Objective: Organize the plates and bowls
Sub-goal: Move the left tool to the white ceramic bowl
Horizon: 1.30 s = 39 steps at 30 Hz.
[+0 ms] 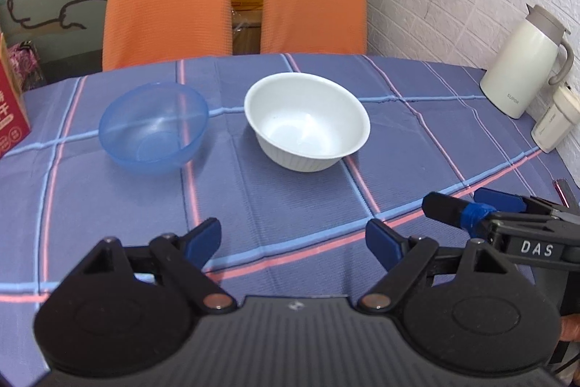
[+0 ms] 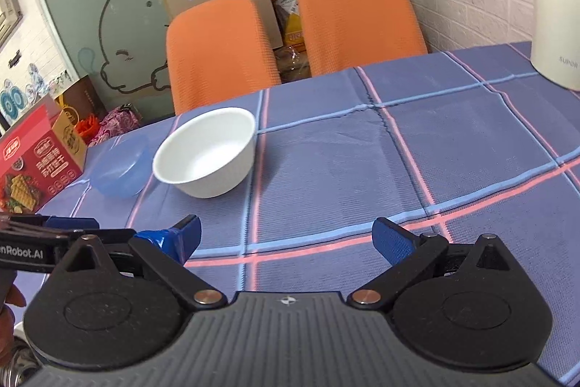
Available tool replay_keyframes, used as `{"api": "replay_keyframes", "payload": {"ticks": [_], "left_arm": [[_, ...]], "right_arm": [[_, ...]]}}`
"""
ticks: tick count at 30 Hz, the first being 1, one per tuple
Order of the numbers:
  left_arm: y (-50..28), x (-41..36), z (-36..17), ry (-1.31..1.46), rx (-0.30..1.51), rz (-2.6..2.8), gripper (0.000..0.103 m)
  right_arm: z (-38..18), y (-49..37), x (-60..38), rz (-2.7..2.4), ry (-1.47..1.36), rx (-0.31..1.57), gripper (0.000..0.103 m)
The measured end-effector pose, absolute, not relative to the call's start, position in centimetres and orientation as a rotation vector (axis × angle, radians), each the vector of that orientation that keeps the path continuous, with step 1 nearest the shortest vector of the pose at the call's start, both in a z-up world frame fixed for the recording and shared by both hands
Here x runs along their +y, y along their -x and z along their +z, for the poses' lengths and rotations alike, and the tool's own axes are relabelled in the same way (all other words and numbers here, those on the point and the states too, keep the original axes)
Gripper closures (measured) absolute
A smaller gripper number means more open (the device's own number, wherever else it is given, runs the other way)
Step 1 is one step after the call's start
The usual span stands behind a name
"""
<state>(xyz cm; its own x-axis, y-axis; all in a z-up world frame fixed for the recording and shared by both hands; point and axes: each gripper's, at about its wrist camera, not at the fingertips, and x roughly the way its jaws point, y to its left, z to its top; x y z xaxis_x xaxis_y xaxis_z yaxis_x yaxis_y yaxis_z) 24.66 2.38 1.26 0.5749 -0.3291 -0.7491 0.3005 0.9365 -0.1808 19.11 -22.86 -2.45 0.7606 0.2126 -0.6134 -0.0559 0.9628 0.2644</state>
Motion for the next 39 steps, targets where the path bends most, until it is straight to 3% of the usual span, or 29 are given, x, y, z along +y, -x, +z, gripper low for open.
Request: {"api": "replay_keyframes", "payload": {"ticks": [15, 19, 25, 39], "left_arm": [[-28.2, 2.2, 3.1, 0.054, 0.843, -0.357, 0.017], [-31.7, 1.3, 4.6, 0.074, 0.813, -0.373, 0.012], [-35.1, 1.0, 2.4, 0.221, 0.919, -0.422, 0.012], [-34.9, 2.4, 2.3, 0.223, 0.963, -0.436, 0.012]], "right_arm": [[-3.3, -21.3, -22.1, 0.2, -0.189, 0.72, 0.014], [-2.9, -23.2, -21.7, 0.208, -0.176, 0.712, 0.014], [-2.0, -26.3, -20.9, 0.197, -0.13, 0.682, 0.014], [-3.1, -28.6, -18.7, 0.266, -0.068, 0.718, 0.014]]}}
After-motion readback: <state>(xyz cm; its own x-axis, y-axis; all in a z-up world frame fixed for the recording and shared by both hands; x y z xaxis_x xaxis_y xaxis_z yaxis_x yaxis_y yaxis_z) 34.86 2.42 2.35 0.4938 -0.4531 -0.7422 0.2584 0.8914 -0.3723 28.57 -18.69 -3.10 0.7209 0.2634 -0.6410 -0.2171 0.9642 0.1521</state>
